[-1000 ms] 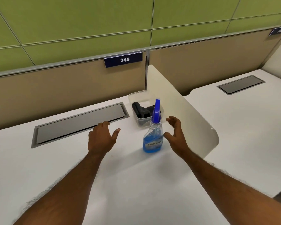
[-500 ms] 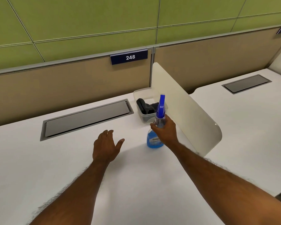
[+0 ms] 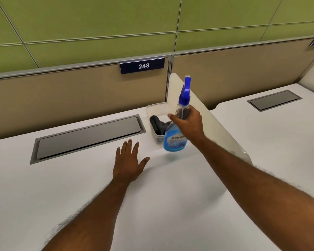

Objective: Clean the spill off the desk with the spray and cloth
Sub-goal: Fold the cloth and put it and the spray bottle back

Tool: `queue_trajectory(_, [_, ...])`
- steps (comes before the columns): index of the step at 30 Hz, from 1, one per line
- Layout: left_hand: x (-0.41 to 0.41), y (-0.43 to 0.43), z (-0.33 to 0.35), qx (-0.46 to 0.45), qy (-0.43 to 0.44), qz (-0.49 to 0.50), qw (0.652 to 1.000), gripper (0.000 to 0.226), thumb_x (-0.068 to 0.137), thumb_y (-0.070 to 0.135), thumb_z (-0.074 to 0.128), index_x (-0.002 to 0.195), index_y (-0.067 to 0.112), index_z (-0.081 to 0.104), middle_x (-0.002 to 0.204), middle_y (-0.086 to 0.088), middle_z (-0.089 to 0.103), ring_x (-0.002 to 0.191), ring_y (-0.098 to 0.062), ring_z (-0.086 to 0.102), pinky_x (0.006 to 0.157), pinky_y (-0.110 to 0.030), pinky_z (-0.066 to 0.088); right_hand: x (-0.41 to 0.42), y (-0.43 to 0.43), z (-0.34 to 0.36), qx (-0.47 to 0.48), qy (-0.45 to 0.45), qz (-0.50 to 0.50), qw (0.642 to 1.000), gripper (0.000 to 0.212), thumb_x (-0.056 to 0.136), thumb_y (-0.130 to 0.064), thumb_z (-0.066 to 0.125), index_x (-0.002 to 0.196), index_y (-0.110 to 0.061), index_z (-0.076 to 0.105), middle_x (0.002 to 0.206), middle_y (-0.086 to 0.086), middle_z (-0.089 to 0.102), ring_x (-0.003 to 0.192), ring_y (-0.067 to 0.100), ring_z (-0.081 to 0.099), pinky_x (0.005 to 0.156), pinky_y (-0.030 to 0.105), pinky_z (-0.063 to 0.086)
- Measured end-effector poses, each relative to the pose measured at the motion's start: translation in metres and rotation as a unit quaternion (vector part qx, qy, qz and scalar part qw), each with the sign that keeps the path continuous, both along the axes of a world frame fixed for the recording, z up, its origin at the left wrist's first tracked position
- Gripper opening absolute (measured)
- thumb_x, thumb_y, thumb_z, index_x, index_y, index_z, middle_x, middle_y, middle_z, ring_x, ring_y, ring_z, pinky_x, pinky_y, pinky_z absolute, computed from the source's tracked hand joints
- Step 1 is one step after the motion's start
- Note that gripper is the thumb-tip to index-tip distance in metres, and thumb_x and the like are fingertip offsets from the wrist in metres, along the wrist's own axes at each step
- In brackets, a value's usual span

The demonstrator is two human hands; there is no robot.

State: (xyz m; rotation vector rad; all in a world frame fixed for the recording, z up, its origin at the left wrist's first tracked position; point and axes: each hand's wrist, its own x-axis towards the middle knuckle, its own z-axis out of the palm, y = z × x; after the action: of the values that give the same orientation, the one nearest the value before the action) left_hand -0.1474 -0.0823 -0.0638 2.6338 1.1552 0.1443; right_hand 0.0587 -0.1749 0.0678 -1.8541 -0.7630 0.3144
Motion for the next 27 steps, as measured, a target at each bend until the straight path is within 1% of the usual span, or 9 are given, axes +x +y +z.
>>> queue_trajectory(4, [0.037, 0.008, 0.000, -0.073, -0.048, 0.036, 0.996, 0.084, 0.088, 0.072, 0.028, 0.154, 0.023, 0.014, 0.164, -0.004, 0.006, 0.151, -0.024, 0.002, 0.120, -0.041, 0.001, 0.030, 0.033, 0.026, 0.026, -0.008, -0.020, 0.999, 0.030, 0.079, -0.029, 0.078, 0.096, -0.021, 0.055, 0.088, -0.005, 0.064, 0.079, 0.010, 0.064, 0.074, 0.026, 0.053])
queue_trajectory(6, [0.058, 0.014, 0.002, -0.150, -0.105, 0.074, 0.980, 0.081, 0.090, 0.067, 0.035, 0.154, 0.022, 0.014, 0.164, -0.004, 0.008, 0.151, -0.024, 0.006, 0.120, -0.042, 0.010, 0.045, 0.051, 0.037, 0.044, -0.011, -0.020, 0.999, 0.030, 0.079, -0.026, 0.078, 0.099, -0.020, 0.055, 0.086, -0.007, 0.063, 0.076, 0.005, 0.062, 0.070, 0.021, 0.051])
queue_trajectory(10, [0.098, 0.023, 0.009, -0.326, -0.236, 0.128, 0.906, 0.071, 0.097, 0.050, 0.040, 0.155, 0.019, 0.013, 0.164, -0.004, 0.012, 0.150, -0.024, 0.015, 0.120, -0.041, 0.018, 0.065, 0.081, 0.045, 0.053, -0.019, -0.006, 0.998, 0.029, 0.080, -0.022, 0.076, 0.099, -0.020, 0.054, 0.087, -0.006, 0.063, 0.077, 0.007, 0.063, 0.067, 0.018, 0.047])
queue_trajectory(14, [0.126, 0.025, 0.014, -0.420, -0.276, 0.156, 0.850, 0.066, 0.101, 0.044, 0.037, 0.155, 0.021, 0.007, 0.163, -0.005, 0.014, 0.148, -0.028, 0.021, 0.118, -0.044, 0.025, 0.079, 0.106, 0.031, 0.053, -0.020, 0.008, 0.998, 0.034, 0.082, -0.018, 0.074, 0.108, -0.017, 0.054, 0.097, 0.000, 0.064, 0.085, 0.011, 0.064, 0.072, 0.019, 0.048])
queue_trajectory(16, [0.133, 0.022, 0.012, -0.441, -0.286, 0.150, 0.837, 0.065, 0.101, 0.043, 0.036, 0.155, 0.025, 0.005, 0.161, -0.006, 0.021, 0.144, -0.032, 0.030, 0.113, -0.049, 0.035, 0.086, 0.117, 0.019, 0.045, -0.017, 0.016, 0.999, 0.038, 0.082, -0.018, 0.074, 0.114, -0.014, 0.053, 0.103, 0.003, 0.066, 0.090, 0.013, 0.064, 0.077, 0.021, 0.049])
queue_trajectory(18, [0.136, 0.018, 0.009, -0.446, -0.283, 0.149, 0.836, 0.065, 0.101, 0.043, 0.035, 0.155, 0.028, 0.001, 0.160, -0.007, 0.025, 0.140, -0.034, 0.036, 0.109, -0.051, 0.041, 0.090, 0.125, 0.006, 0.042, -0.013, 0.019, 0.999, 0.040, 0.083, -0.019, 0.074, 0.116, -0.013, 0.053, 0.105, 0.004, 0.066, 0.092, 0.015, 0.064, 0.083, 0.027, 0.051])
queue_trajectory(20, [0.138, 0.016, 0.006, -0.449, -0.282, 0.147, 0.835, 0.066, 0.101, 0.042, 0.035, 0.154, 0.029, -0.001, 0.160, -0.007, 0.024, 0.140, -0.034, 0.037, 0.108, -0.051, 0.042, 0.090, 0.132, -0.007, 0.038, -0.009, 0.023, 0.999, 0.041, 0.083, -0.022, 0.074, 0.117, -0.012, 0.053, 0.104, 0.001, 0.065, 0.092, 0.014, 0.063, 0.085, 0.026, 0.050])
queue_trajectory(23, [0.139, 0.012, 0.003, -0.440, -0.284, 0.144, 0.840, 0.067, 0.101, 0.040, 0.036, 0.154, 0.029, -0.003, 0.160, -0.008, 0.024, 0.139, -0.034, 0.038, 0.107, -0.050, 0.042, 0.086, 0.141, -0.023, 0.033, -0.005, 0.021, 0.999, 0.041, 0.084, -0.024, 0.074, 0.116, -0.010, 0.053, 0.100, -0.004, 0.062, 0.088, 0.011, 0.060, 0.080, 0.021, 0.046])
queue_trajectory(27, [0.139, 0.009, 0.000, -0.413, -0.284, 0.139, 0.854, 0.067, 0.101, 0.039, 0.036, 0.154, 0.027, -0.003, 0.157, -0.009, 0.032, 0.135, -0.032, 0.044, 0.105, -0.046, 0.046, 0.085, 0.151, -0.043, 0.020, 0.015, 0.016, 1.000, 0.043, 0.085, -0.025, 0.074, 0.119, -0.011, 0.052, 0.103, -0.004, 0.060, 0.090, 0.012, 0.059, 0.083, 0.023, 0.047])
